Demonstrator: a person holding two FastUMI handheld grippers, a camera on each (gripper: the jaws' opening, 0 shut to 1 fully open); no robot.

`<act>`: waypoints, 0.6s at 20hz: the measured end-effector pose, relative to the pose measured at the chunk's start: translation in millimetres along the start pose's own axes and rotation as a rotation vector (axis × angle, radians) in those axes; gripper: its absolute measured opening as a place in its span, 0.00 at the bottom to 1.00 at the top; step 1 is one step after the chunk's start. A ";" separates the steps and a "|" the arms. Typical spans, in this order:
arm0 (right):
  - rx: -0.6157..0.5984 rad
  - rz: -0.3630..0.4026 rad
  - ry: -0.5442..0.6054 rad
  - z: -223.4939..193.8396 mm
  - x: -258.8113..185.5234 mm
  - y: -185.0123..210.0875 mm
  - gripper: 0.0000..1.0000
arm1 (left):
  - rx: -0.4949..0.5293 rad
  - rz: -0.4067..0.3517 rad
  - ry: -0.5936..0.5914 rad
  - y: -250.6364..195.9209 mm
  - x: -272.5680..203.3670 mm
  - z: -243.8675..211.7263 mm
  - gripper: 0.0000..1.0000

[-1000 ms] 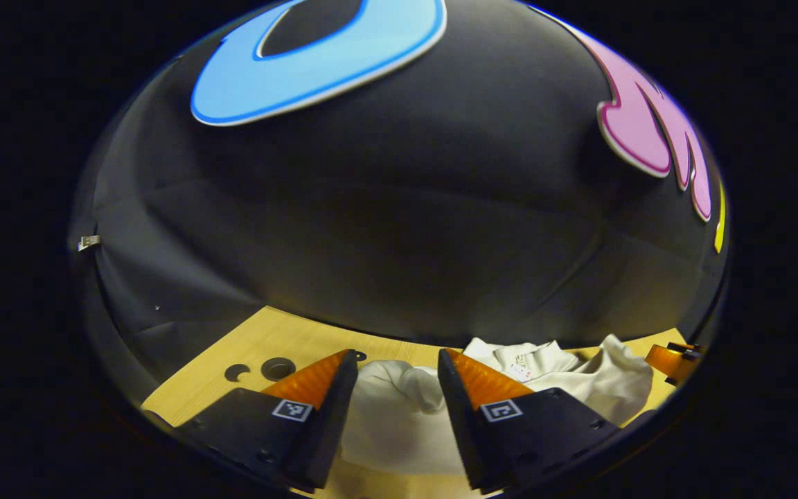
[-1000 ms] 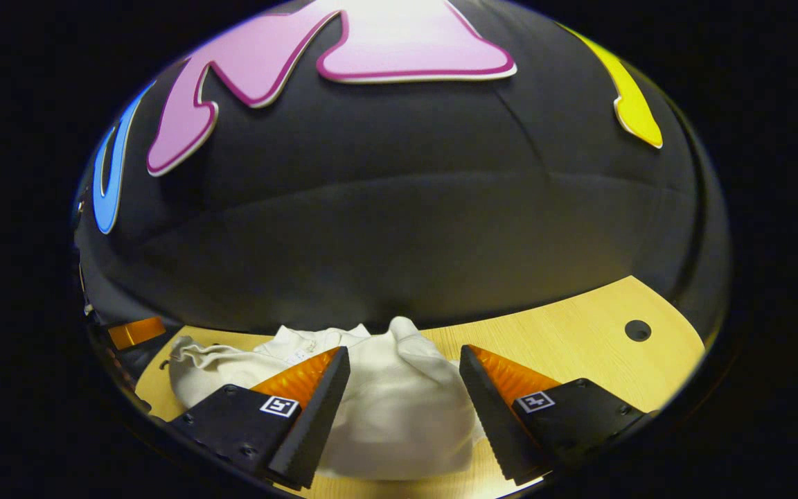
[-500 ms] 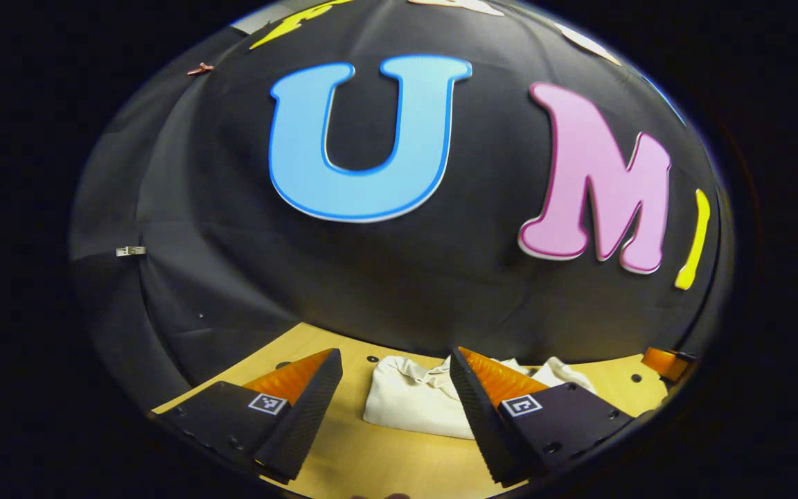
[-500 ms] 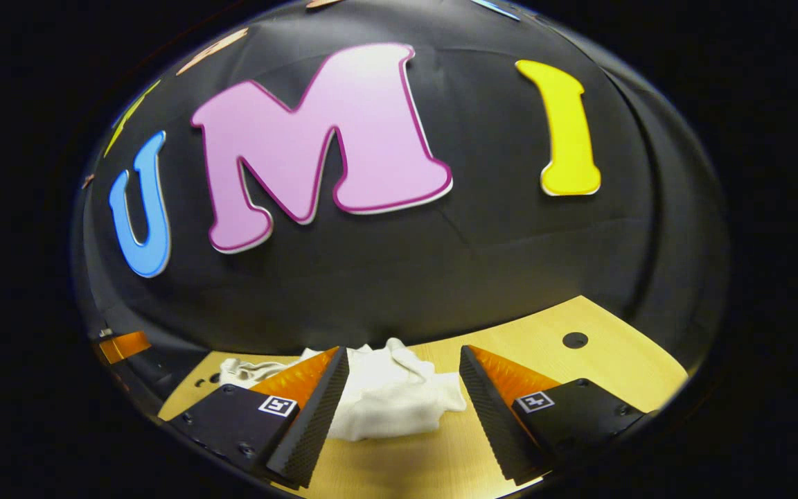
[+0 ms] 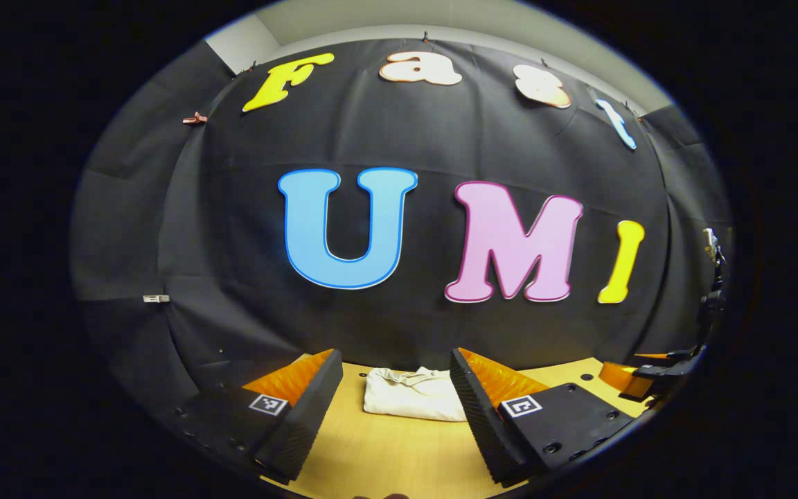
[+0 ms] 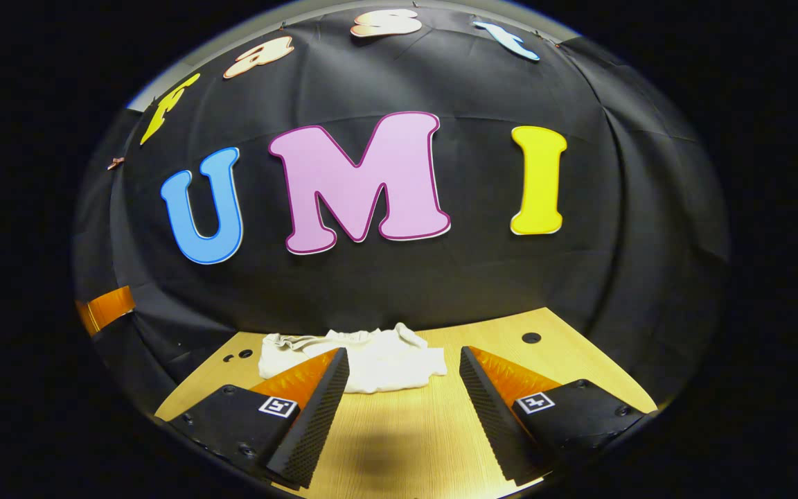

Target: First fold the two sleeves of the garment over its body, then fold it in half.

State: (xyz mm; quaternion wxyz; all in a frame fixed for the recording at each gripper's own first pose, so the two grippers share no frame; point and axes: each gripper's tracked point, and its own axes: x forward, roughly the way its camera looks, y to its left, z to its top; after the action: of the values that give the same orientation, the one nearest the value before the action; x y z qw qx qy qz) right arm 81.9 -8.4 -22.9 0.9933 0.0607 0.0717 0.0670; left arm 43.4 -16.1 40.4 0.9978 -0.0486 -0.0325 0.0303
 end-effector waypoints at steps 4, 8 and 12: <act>-0.037 0.008 -0.006 -10.4 -76.5 15.5 0.98 | -0.036 -0.106 0.046 -24.9 -72.4 -18.4 0.96; -0.055 0.046 -0.005 -13.5 -140.8 30.6 0.98 | -0.011 -0.133 0.072 -27.8 -121.4 -34.1 0.97; -0.036 0.035 0.013 -22.5 -174.5 23.9 0.98 | -0.012 -0.113 0.049 -18.2 -155.1 -42.0 0.97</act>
State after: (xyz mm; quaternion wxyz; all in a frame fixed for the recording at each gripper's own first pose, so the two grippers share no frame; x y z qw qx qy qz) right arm -95.6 -7.1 -18.5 0.9924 0.0436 0.0761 0.0861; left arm -107.1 -48.0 -9.1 0.9981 -0.0533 -0.0107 -0.0277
